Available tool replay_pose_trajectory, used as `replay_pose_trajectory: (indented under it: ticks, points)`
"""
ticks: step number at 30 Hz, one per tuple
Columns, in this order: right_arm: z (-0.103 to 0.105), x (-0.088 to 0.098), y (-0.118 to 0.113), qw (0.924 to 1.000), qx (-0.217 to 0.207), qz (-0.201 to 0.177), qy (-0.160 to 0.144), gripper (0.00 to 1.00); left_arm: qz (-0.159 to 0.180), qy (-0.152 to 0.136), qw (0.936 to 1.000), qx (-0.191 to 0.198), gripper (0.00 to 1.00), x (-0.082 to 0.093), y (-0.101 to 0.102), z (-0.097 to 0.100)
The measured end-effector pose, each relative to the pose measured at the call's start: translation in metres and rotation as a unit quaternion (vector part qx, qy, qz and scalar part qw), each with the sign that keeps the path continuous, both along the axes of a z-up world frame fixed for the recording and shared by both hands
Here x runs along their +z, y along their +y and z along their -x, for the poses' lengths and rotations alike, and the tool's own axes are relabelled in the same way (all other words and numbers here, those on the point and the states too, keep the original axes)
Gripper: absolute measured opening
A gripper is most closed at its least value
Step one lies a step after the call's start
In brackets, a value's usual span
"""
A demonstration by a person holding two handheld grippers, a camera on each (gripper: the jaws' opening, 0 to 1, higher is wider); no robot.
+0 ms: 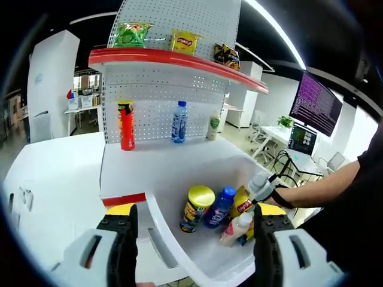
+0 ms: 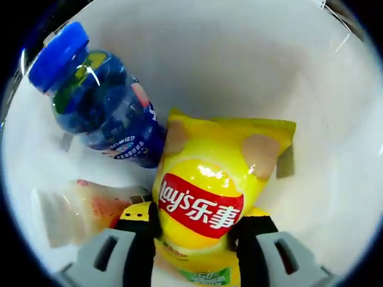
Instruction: Place the items from the shopping basket onto the snack and drink counter
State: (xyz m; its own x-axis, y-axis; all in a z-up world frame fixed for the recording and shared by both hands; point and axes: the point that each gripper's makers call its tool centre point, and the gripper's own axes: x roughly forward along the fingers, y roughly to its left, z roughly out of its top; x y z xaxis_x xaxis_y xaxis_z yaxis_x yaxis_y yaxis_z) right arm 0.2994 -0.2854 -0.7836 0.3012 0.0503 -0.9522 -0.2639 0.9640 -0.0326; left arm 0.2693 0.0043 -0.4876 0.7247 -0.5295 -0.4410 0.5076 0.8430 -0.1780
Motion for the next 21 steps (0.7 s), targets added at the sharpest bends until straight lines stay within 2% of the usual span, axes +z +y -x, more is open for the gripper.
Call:
replay_pose_trajectory:
  ticks: [10,21]
  points:
    - [-0.0019,-0.0068,-0.0013,1.0,-0.001,0.003,0.009,0.55,0.001,0.001,1.0,0.007,0.79,-0.0002,0.003,-0.001]
    - [-0.0026,-0.0006,-0.0039,0.9997,0.02,0.007,0.006,0.43,-0.001,-0.003,1.0,0.005,0.79,0.0046,-0.0025,-0.0046]
